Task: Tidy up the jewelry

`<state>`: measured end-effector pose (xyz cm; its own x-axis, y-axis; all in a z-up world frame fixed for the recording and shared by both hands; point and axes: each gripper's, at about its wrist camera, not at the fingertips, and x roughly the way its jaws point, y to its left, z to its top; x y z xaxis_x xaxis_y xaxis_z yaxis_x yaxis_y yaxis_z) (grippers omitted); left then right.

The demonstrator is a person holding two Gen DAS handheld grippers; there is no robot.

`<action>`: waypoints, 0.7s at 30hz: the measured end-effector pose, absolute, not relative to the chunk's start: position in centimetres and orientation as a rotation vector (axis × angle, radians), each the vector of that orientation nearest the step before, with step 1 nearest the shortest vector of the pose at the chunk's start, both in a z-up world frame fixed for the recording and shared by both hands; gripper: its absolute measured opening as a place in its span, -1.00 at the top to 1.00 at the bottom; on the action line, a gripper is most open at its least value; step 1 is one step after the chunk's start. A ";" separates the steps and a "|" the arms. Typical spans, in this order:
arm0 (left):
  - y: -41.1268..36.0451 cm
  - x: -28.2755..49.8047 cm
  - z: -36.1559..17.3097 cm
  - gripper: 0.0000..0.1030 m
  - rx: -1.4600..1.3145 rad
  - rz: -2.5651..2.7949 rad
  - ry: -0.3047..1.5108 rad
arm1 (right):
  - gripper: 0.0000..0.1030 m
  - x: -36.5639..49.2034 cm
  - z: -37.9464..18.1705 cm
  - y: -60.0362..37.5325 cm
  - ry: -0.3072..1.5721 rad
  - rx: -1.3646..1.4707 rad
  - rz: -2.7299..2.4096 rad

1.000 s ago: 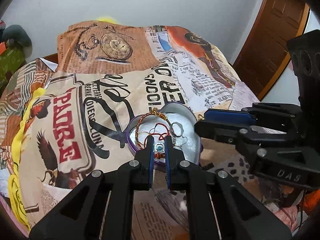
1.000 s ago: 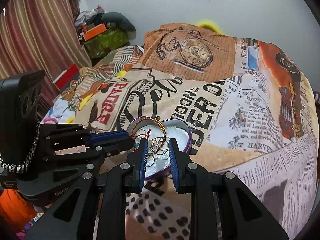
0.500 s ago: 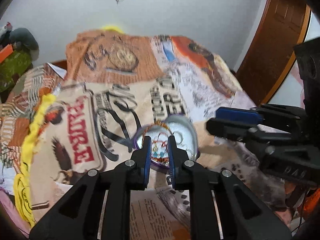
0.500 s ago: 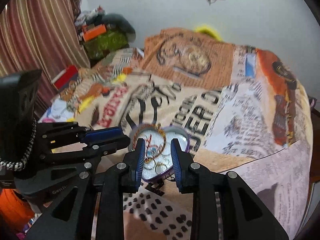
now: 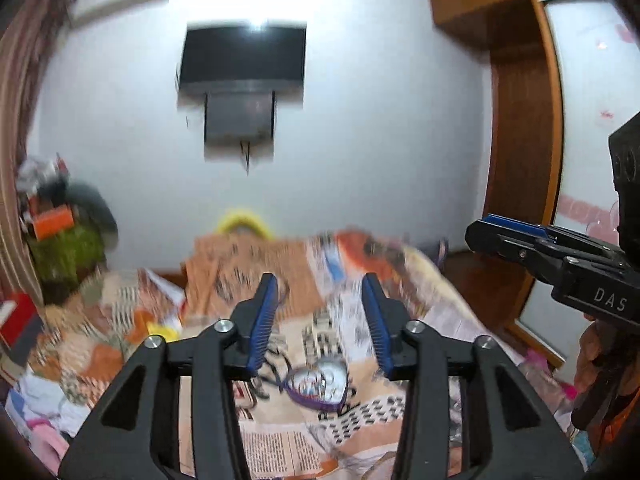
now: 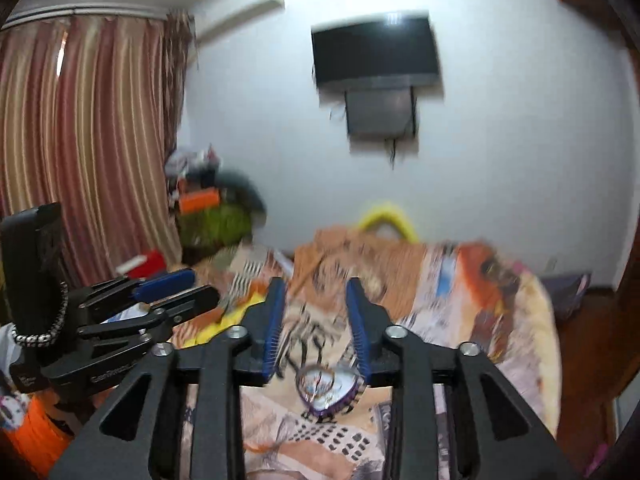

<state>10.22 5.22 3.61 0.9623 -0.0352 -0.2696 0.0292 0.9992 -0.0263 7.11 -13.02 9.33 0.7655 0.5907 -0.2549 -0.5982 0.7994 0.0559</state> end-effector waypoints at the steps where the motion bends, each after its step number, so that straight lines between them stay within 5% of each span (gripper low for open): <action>1: 4.7 9.0 4.2 -0.02 -0.010 -0.022 0.238 | 0.04 6.3 9.7 -13.2 0.237 -0.027 0.629; 7: 2.7 4.0 5.3 -0.95 0.016 0.073 0.104 | -0.71 0.5 10.9 -14.2 0.077 -0.012 0.488; 10: 2.8 2.7 4.8 -0.97 -0.021 0.105 0.092 | -1.00 -0.6 10.1 -14.3 0.057 -0.003 0.413; 21: 3.2 1.1 3.5 -0.97 -0.083 0.097 0.142 | -1.00 0.0 9.3 -13.9 0.127 -0.017 0.395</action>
